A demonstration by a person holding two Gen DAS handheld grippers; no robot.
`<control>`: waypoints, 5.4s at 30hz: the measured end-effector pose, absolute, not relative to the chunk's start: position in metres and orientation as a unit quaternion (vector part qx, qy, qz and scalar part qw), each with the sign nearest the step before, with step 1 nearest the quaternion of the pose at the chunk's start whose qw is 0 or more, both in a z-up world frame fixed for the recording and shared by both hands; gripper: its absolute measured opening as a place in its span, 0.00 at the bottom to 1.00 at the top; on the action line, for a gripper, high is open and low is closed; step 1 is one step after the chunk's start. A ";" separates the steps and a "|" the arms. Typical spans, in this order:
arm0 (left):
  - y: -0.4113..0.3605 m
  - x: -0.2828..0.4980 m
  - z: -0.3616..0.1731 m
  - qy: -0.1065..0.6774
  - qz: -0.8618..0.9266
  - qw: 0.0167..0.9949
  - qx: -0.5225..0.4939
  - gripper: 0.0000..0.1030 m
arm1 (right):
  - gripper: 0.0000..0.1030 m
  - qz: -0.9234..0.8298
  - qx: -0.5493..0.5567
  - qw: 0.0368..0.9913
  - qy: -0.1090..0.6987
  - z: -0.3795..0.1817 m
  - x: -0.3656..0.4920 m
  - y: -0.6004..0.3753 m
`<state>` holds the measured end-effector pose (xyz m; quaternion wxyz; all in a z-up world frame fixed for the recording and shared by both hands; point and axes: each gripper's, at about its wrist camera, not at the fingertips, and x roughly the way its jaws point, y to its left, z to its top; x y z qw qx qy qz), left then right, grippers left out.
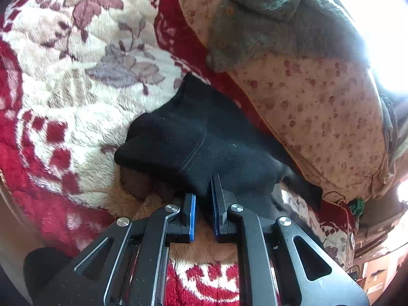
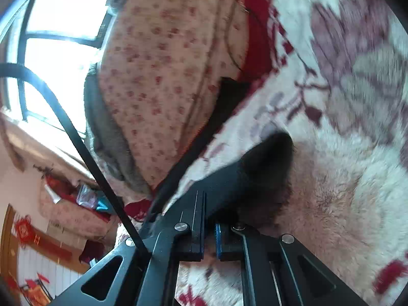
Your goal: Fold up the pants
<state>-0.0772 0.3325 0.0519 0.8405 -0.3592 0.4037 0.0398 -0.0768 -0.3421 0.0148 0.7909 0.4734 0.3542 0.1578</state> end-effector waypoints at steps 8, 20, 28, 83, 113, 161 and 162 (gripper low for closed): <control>0.343 -0.082 0.032 0.411 0.071 0.835 -0.359 0.08 | 0.07 0.109 0.426 0.804 0.401 0.005 -0.088 -0.348; 0.333 -0.123 0.102 0.326 0.117 0.903 -0.254 0.55 | 0.40 0.033 0.367 0.838 0.402 0.051 -0.081 -0.373; 0.298 -0.054 0.108 0.369 -0.006 0.893 -0.258 0.55 | 0.40 0.130 0.384 0.806 0.432 0.040 -0.009 -0.323; 0.103 0.204 0.016 0.513 -0.253 0.804 0.166 0.05 | 0.07 0.155 0.108 0.873 0.450 0.000 0.258 -0.323; 0.121 -0.012 0.096 0.414 -0.263 0.870 0.038 0.01 | 0.06 0.204 0.150 0.902 0.349 0.101 -0.021 -0.323; 0.179 0.136 0.018 0.505 -0.058 0.805 -0.306 0.46 | 0.62 0.181 0.372 0.802 0.430 0.025 -0.064 -0.334; 0.177 0.139 0.017 0.508 -0.057 0.804 -0.303 0.46 | 0.62 0.185 0.377 0.800 0.429 0.024 -0.062 -0.333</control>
